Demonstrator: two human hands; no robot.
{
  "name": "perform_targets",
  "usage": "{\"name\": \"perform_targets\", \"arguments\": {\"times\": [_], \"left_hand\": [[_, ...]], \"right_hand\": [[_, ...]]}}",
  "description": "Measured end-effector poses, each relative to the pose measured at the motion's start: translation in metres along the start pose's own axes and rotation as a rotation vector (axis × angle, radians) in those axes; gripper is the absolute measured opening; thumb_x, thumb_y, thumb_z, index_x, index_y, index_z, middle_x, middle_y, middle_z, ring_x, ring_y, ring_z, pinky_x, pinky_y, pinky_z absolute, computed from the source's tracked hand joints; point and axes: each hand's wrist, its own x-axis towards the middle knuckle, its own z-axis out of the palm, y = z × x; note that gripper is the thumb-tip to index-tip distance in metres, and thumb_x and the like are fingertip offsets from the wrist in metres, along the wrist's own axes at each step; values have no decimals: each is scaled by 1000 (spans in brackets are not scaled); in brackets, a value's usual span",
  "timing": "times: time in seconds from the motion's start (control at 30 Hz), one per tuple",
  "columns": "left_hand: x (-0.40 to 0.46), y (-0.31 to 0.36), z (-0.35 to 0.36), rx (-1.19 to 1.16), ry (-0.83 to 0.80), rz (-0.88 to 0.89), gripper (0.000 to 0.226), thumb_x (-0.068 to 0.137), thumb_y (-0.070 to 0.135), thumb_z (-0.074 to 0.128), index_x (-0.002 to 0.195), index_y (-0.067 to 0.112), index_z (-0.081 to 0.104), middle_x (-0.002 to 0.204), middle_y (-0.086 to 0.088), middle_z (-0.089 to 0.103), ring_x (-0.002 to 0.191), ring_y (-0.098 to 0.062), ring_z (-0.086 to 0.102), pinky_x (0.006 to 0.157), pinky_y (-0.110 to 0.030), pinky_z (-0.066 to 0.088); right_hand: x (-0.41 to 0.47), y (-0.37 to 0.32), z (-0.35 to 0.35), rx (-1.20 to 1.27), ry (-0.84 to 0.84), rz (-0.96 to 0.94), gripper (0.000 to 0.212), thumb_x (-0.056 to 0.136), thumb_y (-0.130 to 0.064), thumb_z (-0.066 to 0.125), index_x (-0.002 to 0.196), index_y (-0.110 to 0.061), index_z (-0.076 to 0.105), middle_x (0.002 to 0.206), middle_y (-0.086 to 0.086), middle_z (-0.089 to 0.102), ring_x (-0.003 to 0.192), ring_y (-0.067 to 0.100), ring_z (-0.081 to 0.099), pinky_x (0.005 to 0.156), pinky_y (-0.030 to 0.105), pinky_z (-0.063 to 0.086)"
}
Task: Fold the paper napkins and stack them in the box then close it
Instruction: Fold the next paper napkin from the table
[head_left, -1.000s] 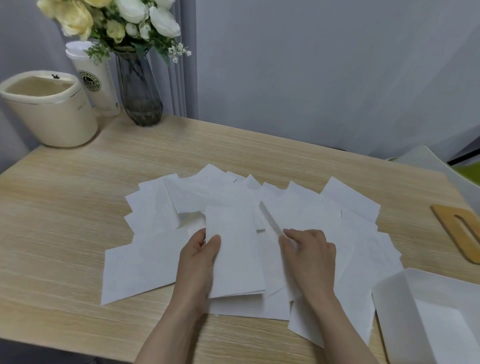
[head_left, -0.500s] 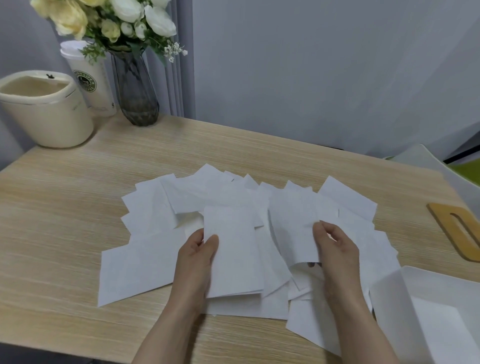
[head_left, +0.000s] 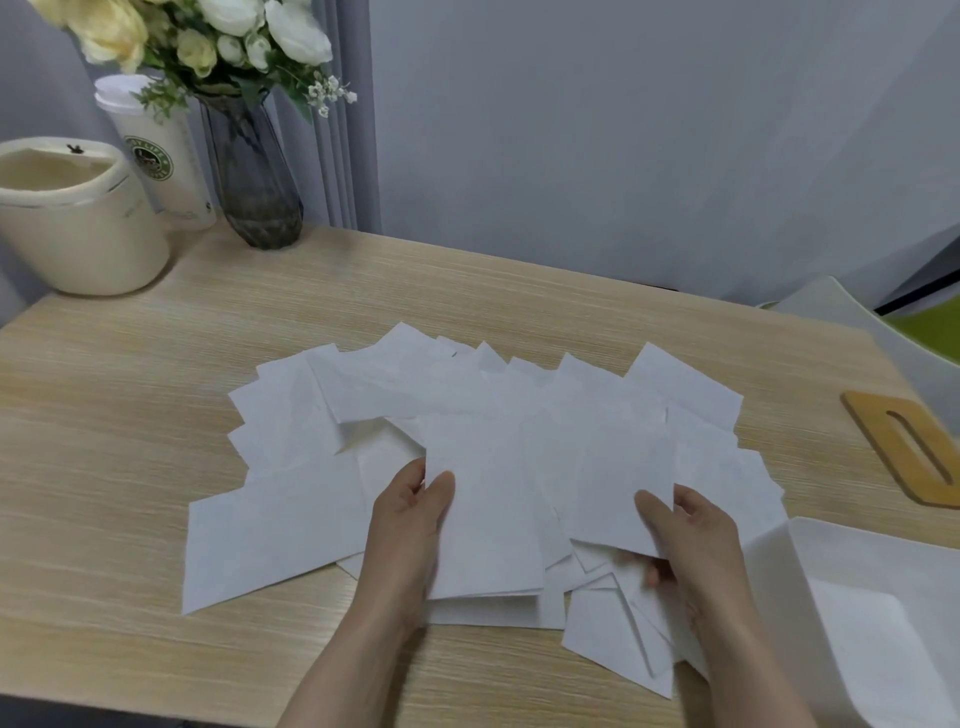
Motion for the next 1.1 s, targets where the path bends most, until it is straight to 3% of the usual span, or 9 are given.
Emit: {"name": "perform_targets", "arguments": {"times": [0.13,0.27,0.33,0.43,0.63,0.7,0.77,0.93,1.1], "left_hand": [[-2,-2,6,23,-25,-10,26,98,7,51,99,21,73,97,-1,77,88,-18,73,75,-33,55],[-3,-3,10,62,-31,-28,26,98,10,51,97,24,72,97,0,77,91,-20,73,79,-36,56],[-4,-3,11,76,-35,-38,22,97,11,51,101,22,70,97,-1,77,92,-22,73,84,-41,57],[-5,0,13,95,-46,-42,23,98,13,49,102,22,70,98,0,77,93,-21,72,87,-44,56],[-6,2,16,90,-41,-58,38,102,15,43,87,29,75,91,7,77,82,-8,72,70,-27,56],[-7,2,17,84,-30,-61,43,102,15,44,80,33,77,88,9,77,79,-5,71,74,-28,55],[-8,2,18,84,-28,-52,38,103,15,43,87,27,75,90,9,77,82,-6,71,76,-30,54],[-6,3,18,75,-30,-26,25,101,21,48,93,16,71,90,-1,77,75,-8,71,57,-17,52],[-5,2,17,84,-39,-23,30,101,30,47,92,11,68,91,-3,75,79,-13,70,67,-26,52]], "right_hand": [[0,4,1,-89,44,-72,10,88,-21,56,91,-21,66,53,13,66,45,29,55,46,31,39],[0,6,-1,-136,114,-174,15,90,-18,53,99,-26,63,53,5,66,43,20,59,45,29,40],[-2,3,-3,-87,144,-208,16,93,-17,51,98,-24,65,60,3,68,42,20,60,41,27,40],[-10,-5,-3,109,148,-212,19,97,-19,50,94,-23,68,61,4,66,34,16,45,35,21,36],[-28,-19,16,400,-59,-56,19,98,-16,50,97,-12,68,61,4,61,34,14,38,31,20,32],[-37,-19,28,420,-142,-21,19,97,-15,51,95,-11,69,62,5,61,34,14,39,30,20,32],[-44,-18,40,431,-214,-8,18,96,-13,51,95,-11,68,63,7,61,32,13,39,29,20,32],[-52,-17,56,341,-293,-14,15,96,-10,51,102,-11,65,70,6,68,33,15,44,30,21,36],[-55,-18,60,289,-283,-7,17,97,-10,50,103,-18,64,77,4,72,35,15,51,33,21,39]]}}
